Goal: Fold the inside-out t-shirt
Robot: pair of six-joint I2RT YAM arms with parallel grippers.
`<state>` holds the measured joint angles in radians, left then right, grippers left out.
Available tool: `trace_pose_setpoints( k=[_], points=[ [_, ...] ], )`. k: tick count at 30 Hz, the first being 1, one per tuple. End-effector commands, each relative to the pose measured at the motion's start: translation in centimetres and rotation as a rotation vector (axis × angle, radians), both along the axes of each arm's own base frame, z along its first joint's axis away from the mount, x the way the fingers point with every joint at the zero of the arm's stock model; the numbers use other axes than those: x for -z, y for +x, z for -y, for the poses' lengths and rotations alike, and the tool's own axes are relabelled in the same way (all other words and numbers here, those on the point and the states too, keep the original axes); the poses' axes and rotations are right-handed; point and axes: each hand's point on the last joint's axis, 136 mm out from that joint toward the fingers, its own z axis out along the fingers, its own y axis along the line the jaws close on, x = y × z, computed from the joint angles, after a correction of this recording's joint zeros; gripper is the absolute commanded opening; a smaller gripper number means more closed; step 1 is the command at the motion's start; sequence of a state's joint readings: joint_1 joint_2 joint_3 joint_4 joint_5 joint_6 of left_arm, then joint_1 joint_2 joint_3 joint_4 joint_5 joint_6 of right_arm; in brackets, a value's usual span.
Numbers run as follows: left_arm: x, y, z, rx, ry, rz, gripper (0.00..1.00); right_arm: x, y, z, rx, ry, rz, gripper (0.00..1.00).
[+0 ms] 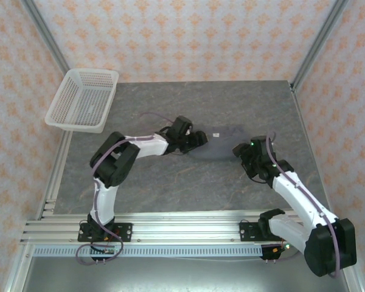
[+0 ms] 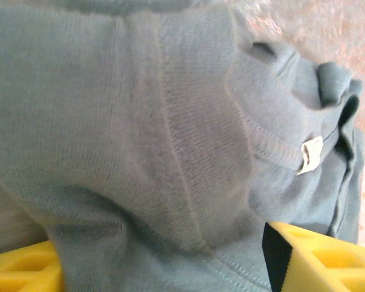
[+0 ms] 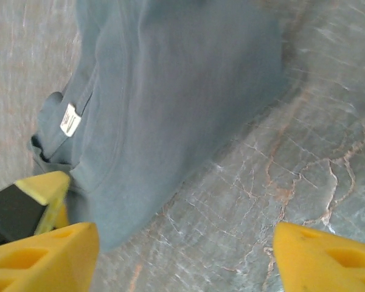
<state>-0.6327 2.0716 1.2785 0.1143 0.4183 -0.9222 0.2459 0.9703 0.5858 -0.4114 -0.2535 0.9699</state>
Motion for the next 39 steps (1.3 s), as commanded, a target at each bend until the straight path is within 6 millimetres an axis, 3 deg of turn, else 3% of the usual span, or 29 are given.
trace_pose_setpoints(
  k=[1,6,9,12,15,19,21,24,27,31,39],
  points=[
    [-1.1,0.7,4.4,0.006,-0.052,0.039,0.72,0.5,0.0,1.1,0.145,0.086,0.01,0.79],
    [-3.4,2.2,9.1,0.061,-0.102,0.09,0.72,0.8,2.3,-0.1,0.243,0.269,0.055,0.8],
    [-5.5,2.8,9.8,0.073,-0.097,0.135,0.75,0.6,3.6,0.2,0.268,0.266,0.078,0.8],
    [-7.9,3.7,7.4,0.039,-0.057,0.194,0.8,1.1,4.7,2.1,0.344,0.239,0.101,0.81],
    [-10.8,4.4,2.9,-0.018,-0.026,0.251,0.84,1.6,6.5,3.4,0.393,0.277,0.127,0.81],
    [-15.6,4.0,-3.4,-0.068,0.053,0.364,0.9,2.6,9.5,2.1,0.349,0.374,0.059,0.8],
    [-16.5,3.3,-6.1,-0.077,0.159,0.4,0.95,3.0,10.3,1.7,0.36,0.404,0.043,0.8],
    [-16.5,2.4,-9.0,-0.084,0.242,0.401,1.0,3.5,10.9,2.6,0.421,0.399,0.047,0.8],
    [-16.0,1.7,-10.5,-0.108,0.244,0.392,1.0,3.5,12.2,4.3,0.479,0.357,0.069,0.78],
    [-14.9,1.2,-11.7,-0.141,0.246,0.366,1.0,3.8,15.4,6.8,0.54,0.324,0.085,0.71],
    [-13.6,0.9,-13.8,-0.171,0.28,0.338,1.0,6.0,21.3,8.5,0.472,0.269,0.058,0.58]
  ],
)
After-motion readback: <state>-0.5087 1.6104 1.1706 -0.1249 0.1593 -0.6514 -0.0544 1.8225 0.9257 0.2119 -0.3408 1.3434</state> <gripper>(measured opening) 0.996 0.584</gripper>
